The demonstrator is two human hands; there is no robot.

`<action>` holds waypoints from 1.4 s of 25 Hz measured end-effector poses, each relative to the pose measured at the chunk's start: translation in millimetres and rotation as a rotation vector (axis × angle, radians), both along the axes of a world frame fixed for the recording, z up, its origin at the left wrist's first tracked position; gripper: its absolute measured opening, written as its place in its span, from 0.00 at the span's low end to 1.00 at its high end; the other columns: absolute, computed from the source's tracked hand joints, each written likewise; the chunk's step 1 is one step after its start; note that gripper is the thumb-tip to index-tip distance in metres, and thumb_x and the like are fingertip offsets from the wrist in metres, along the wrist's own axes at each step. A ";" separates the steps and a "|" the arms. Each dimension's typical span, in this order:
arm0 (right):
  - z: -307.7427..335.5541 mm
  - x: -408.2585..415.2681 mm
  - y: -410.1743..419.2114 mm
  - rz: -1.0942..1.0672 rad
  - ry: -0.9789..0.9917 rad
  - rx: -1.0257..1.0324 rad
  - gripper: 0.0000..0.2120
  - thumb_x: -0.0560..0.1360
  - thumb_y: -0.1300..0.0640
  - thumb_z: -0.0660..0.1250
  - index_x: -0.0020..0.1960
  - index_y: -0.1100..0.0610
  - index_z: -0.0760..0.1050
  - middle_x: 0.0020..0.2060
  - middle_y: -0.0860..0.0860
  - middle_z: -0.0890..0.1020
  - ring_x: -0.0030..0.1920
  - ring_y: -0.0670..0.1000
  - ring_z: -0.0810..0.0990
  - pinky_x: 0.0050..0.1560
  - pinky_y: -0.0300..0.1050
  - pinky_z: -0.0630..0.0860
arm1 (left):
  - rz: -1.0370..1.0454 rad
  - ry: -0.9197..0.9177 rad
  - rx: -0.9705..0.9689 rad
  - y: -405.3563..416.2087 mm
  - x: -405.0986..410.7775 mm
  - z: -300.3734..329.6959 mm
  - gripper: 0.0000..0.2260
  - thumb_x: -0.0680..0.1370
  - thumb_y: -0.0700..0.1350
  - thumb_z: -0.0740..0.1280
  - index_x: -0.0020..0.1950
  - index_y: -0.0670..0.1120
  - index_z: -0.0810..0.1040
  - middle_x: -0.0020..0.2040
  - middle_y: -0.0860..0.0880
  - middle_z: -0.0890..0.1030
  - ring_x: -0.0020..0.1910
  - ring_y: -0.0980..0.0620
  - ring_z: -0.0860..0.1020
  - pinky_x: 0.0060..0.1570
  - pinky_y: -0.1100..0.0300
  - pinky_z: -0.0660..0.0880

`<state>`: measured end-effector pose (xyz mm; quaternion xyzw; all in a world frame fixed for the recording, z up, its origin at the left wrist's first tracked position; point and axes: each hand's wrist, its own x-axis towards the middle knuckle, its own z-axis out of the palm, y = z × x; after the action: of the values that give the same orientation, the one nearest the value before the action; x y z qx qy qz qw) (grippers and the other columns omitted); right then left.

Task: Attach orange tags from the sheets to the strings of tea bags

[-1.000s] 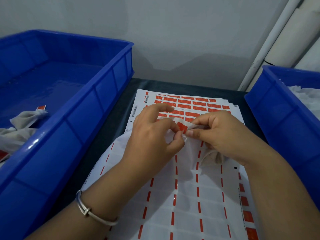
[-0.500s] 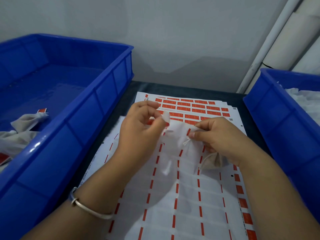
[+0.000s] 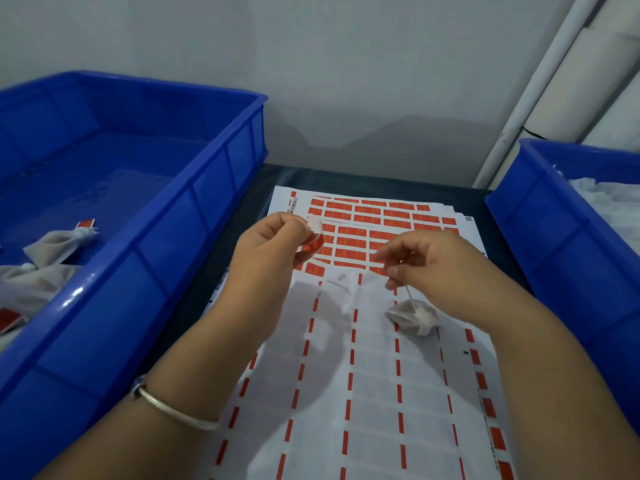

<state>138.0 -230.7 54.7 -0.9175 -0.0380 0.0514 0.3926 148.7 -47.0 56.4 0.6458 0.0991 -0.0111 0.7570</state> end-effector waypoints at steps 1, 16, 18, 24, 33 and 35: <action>2.3 -0.3 0.1 -0.002 -0.009 0.027 0.16 0.73 0.61 0.69 0.40 0.39 0.74 0.39 0.34 0.77 0.35 0.35 0.81 0.33 0.24 0.73 | -0.006 0.007 0.020 -0.4 -0.2 -0.7 0.19 0.77 0.41 0.65 0.26 0.51 0.80 0.30 0.56 0.81 0.35 0.58 0.82 0.30 0.68 0.74; 39.8 -24.0 10.5 -0.051 -0.222 0.236 0.32 0.64 0.56 0.76 0.59 0.34 0.64 0.40 0.38 0.82 0.45 0.42 0.83 0.52 0.40 0.77 | -0.229 -0.052 0.134 -5.4 -5.6 -11.6 0.09 0.76 0.40 0.66 0.37 0.49 0.80 0.33 0.53 0.82 0.36 0.53 0.82 0.42 0.61 0.80; 38.8 -25.0 11.4 -0.032 -0.284 0.206 0.31 0.64 0.57 0.76 0.58 0.34 0.66 0.39 0.36 0.83 0.42 0.37 0.82 0.44 0.29 0.77 | -0.262 -0.065 0.111 -7.4 -7.0 -13.1 0.09 0.76 0.39 0.66 0.38 0.49 0.80 0.34 0.53 0.83 0.37 0.54 0.83 0.40 0.63 0.80; 42.2 -29.8 18.3 0.009 -0.281 0.241 0.18 0.57 0.44 0.69 0.45 0.30 0.71 0.35 0.29 0.81 0.44 0.28 0.78 0.38 0.19 0.69 | -0.315 -0.080 0.005 -11.1 -10.7 -15.9 0.07 0.76 0.40 0.64 0.43 0.48 0.81 0.40 0.53 0.84 0.42 0.52 0.84 0.42 0.63 0.79; 38.6 -26.0 21.9 -0.042 -0.381 0.217 0.20 0.60 0.42 0.66 0.49 0.28 0.68 0.37 0.28 0.80 0.49 0.31 0.78 0.42 0.17 0.68 | -0.418 -0.091 -0.092 -10.8 -13.4 -15.0 0.06 0.77 0.39 0.63 0.48 0.45 0.79 0.45 0.49 0.84 0.45 0.49 0.84 0.44 0.61 0.79; 36.9 -25.1 21.6 -0.065 -0.378 0.220 0.20 0.60 0.42 0.66 0.49 0.28 0.68 0.38 0.28 0.80 0.50 0.33 0.78 0.43 0.18 0.69 | -0.430 -0.098 -0.100 -10.7 -13.6 -15.8 0.06 0.77 0.39 0.63 0.48 0.45 0.79 0.45 0.49 0.84 0.45 0.49 0.83 0.44 0.62 0.79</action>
<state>112.9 -209.1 91.6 -0.8633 -0.0866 -0.1385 0.4776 135.1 -57.7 40.5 0.6136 -0.0785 -0.1457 0.7721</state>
